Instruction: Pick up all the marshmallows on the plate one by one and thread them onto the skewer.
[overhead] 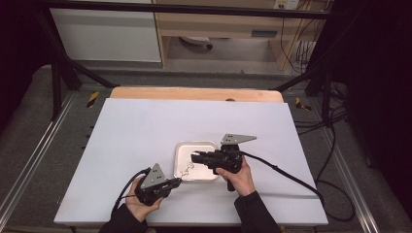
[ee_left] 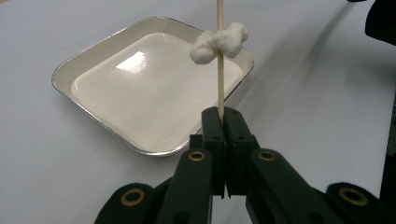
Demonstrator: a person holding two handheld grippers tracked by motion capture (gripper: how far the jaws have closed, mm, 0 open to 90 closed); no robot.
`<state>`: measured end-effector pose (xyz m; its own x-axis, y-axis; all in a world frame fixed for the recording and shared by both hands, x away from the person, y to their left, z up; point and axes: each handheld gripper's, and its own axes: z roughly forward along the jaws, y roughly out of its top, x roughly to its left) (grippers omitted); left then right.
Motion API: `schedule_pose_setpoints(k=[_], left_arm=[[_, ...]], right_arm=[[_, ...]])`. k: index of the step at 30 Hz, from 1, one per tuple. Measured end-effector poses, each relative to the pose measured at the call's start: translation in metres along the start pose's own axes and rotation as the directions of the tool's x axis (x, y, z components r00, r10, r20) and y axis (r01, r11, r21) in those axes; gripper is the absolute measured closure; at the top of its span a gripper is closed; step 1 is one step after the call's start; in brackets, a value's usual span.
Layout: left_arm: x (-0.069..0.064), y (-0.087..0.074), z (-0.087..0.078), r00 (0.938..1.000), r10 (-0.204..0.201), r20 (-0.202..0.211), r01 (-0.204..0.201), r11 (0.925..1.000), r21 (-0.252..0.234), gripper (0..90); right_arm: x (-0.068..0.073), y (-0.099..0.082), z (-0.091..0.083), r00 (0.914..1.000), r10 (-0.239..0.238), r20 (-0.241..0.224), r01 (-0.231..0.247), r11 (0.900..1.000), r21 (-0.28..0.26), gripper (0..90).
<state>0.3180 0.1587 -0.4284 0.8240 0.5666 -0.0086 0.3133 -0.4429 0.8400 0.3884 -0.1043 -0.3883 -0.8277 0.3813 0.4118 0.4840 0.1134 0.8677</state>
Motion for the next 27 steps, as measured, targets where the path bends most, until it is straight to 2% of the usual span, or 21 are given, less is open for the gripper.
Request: schedule_pose_setpoints(k=[6,7,8,9,14,17,20,23,27], left_arm=[[0.000,0.000,-0.001,1.0000,0.000,0.001,0.000,1.0000,-0.007,88.7],[0.000,0.001,-0.002,0.9999,-0.002,0.010,0.003,0.9995,-0.030,88.7],[0.000,0.003,-0.003,0.9999,-0.004,0.016,0.005,0.9992,-0.040,88.7],[-0.001,0.005,-0.003,1.0000,0.007,0.005,-0.007,0.9996,-0.028,88.7],[0.001,0.003,-0.002,0.9999,-0.012,0.006,0.012,0.9995,-0.031,88.6],[0.003,0.002,-0.002,0.9998,-0.018,0.004,0.018,0.9994,-0.031,88.6],[0.003,0.002,-0.002,0.9998,-0.020,-0.001,0.020,0.9993,-0.031,88.6],[0.004,0.001,-0.002,0.9996,-0.026,-0.006,0.026,0.9989,-0.038,88.5],[0.006,0.001,-0.005,0.9994,-0.033,-0.007,0.033,0.9982,-0.050,88.6]], right_arm=[[-0.001,-0.003,0.003,1.0000,0.006,-0.003,-0.006,1.0000,0.007,79.0],[-0.001,-0.003,0.003,0.9999,0.010,-0.006,-0.010,0.9999,0.011,78.8],[-0.001,-0.004,0.005,0.9995,0.020,-0.023,-0.019,0.9991,0.037,78.5],[-0.001,-0.007,0.009,0.9989,0.029,-0.038,-0.027,0.9981,0.055,78.3],[0.000,-0.008,0.009,0.9998,0.008,-0.020,-0.008,0.9995,0.029,75.8],[0.000,-0.004,0.006,0.9999,0.007,-0.014,-0.006,0.9999,0.014,67.8],[-0.001,-0.002,0.004,0.9998,0.019,0.000,-0.019,0.9995,0.027,52.1],[0.000,-0.001,0.002,0.9998,0.006,0.018,-0.007,0.9995,0.030,38.8],[0.000,0.000,0.000,0.9986,-0.009,0.052,0.007,0.9992,0.040,28.0]])
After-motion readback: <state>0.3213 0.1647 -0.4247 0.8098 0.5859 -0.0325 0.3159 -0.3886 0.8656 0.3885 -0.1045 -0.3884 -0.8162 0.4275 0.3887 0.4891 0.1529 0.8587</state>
